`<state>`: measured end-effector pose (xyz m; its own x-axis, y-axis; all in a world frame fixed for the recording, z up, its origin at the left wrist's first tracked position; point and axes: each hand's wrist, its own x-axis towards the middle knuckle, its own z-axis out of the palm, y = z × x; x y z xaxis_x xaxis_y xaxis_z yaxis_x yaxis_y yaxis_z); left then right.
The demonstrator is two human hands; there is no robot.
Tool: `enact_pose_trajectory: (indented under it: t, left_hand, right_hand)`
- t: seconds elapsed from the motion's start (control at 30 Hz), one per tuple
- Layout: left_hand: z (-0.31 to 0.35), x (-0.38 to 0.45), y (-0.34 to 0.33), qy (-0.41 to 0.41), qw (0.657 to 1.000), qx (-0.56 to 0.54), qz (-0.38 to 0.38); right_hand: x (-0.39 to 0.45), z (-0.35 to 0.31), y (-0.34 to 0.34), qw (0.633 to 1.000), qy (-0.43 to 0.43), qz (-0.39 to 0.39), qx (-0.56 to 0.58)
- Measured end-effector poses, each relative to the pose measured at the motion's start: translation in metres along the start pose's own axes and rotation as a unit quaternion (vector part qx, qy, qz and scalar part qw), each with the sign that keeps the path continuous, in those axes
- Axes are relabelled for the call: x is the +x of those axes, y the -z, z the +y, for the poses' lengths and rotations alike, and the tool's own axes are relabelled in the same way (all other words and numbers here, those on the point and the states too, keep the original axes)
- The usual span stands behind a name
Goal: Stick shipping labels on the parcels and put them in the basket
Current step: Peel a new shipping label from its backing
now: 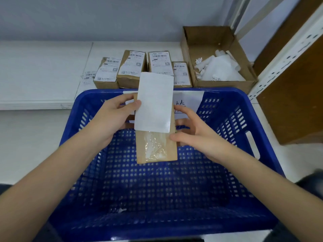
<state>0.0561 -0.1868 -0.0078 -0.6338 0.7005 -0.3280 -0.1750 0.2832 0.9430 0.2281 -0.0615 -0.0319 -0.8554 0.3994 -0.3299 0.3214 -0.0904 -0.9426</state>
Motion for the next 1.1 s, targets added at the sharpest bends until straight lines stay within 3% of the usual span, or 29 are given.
enact_pose_trajectory:
  t: [0.3, 0.5, 0.63, 0.73, 0.87, 1.0, 1.1]
  left_hand:
    - [0.006, -0.007, 0.005, -0.058, 0.997, 0.036, 0.036]
    - [0.014, -0.01, 0.007, 0.021, 0.999, -0.03, 0.022]
    - [0.006, -0.012, -0.006, 0.033, 0.999, 0.028, -0.018]
    - [0.004, -0.013, -0.01, 0.027, 0.999, 0.031, -0.008]
    - [0.004, -0.015, -0.009, -0.011, 0.999, 0.05, -0.014]
    - [0.006, -0.014, -0.008, -0.048, 0.996, 0.058, 0.036]
    - [0.004, -0.014, -0.004, -0.163, 0.967, 0.17, 0.096]
  right_hand:
    - [0.004, -0.002, 0.003, 0.997, 0.038, 0.047, 0.036]
    - [0.004, 0.001, 0.005, 0.993, 0.101, 0.061, 0.015]
    - [0.005, 0.001, 0.004, 0.992, 0.107, 0.065, 0.023]
    - [0.005, 0.0, 0.005, 0.992, 0.093, 0.082, 0.033]
    - [0.006, -0.001, 0.005, 0.992, 0.077, 0.095, 0.037]
    - [0.007, -0.001, 0.003, 0.991, 0.071, 0.1, 0.053]
    - [0.008, 0.002, 0.001, 0.99, 0.06, 0.124, 0.027]
